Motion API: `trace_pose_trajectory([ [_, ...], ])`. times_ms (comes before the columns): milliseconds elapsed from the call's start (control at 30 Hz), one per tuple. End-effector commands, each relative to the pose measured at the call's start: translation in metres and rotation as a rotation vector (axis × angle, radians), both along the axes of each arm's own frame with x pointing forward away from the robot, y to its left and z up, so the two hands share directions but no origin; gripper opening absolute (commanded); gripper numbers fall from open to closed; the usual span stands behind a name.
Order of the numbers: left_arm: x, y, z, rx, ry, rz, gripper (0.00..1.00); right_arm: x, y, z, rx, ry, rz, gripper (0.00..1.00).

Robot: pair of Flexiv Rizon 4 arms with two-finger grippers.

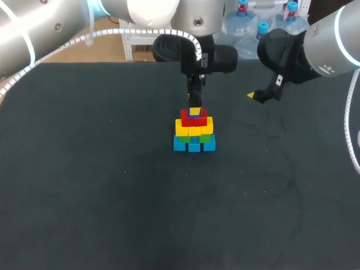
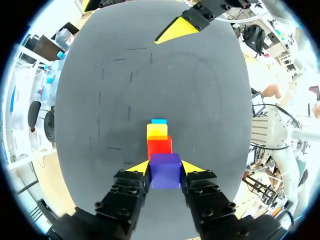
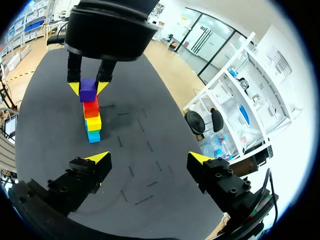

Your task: Place the blue cubes, place green cubes on the blue cubes, place the yellow cubes on the green cubes, then place the red cubes on the yellow cubes, and place purple cube on the red cubes.

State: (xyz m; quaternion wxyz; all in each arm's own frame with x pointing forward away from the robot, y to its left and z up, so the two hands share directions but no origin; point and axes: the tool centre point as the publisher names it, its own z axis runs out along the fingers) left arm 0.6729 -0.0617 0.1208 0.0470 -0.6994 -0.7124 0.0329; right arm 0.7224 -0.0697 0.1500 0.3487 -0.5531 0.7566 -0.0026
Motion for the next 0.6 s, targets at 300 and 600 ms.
trace_pose_trajectory([
  [300,0.0038,-0.0013,-0.0032,0.006,0.012,-0.002,0.0,-0.0031,0.0005,-0.0018,0.0,-0.013,-0.009,1.0],
  [600,0.0045,-0.0019,-0.0034,0.005,0.012,-0.002,0.0,-0.0031,0.0005,-0.0018,0.0,-0.013,-0.009,1.0],
])
